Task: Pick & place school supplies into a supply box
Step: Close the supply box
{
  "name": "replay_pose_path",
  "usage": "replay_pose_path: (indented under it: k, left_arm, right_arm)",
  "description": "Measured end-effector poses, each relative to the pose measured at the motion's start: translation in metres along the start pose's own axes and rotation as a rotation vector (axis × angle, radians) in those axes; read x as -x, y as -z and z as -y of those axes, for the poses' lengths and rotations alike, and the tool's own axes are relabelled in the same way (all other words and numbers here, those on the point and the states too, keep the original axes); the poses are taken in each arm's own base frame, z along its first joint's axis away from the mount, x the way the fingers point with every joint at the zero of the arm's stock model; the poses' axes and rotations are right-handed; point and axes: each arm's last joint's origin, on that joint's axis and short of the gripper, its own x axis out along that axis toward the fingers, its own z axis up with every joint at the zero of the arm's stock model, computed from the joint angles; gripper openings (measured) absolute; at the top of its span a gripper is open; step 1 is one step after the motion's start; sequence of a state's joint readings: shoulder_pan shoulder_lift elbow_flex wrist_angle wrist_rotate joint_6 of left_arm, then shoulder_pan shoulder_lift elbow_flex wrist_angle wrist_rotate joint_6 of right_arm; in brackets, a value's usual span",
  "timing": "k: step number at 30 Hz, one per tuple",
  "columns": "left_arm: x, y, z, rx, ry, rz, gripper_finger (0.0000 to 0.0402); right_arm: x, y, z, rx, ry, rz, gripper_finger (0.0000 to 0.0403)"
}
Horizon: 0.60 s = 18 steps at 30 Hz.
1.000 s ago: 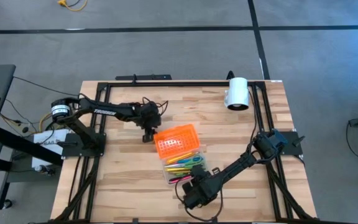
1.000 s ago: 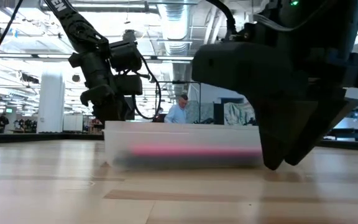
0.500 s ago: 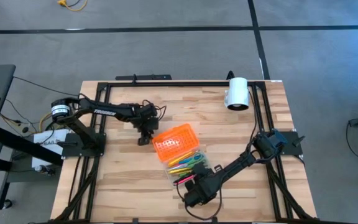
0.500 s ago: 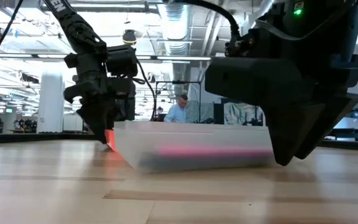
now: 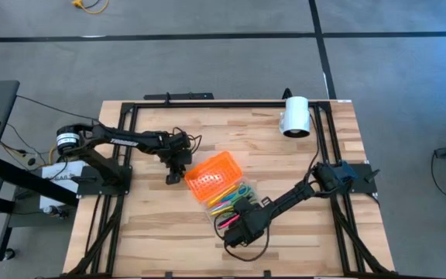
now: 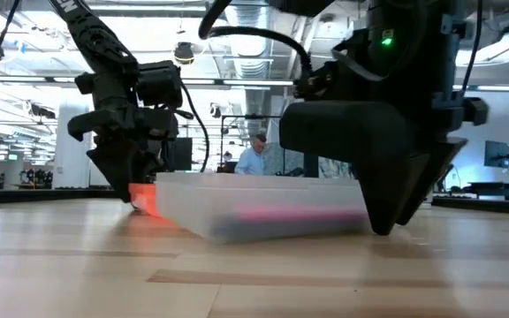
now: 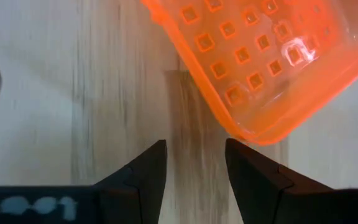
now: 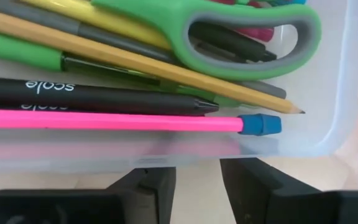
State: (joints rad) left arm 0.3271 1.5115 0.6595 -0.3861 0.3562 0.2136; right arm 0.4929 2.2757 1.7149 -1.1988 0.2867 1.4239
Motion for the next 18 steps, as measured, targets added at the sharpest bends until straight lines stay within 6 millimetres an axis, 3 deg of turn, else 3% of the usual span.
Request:
replay_pose_path:
  k: [18]
  left_arm:
    - [0.005, 0.005, 0.003, 0.035, -0.012, -0.047, 0.0153]
  right_arm:
    - [-0.005, -0.013, 0.003, 0.153, 0.020, 0.008, 0.0097]
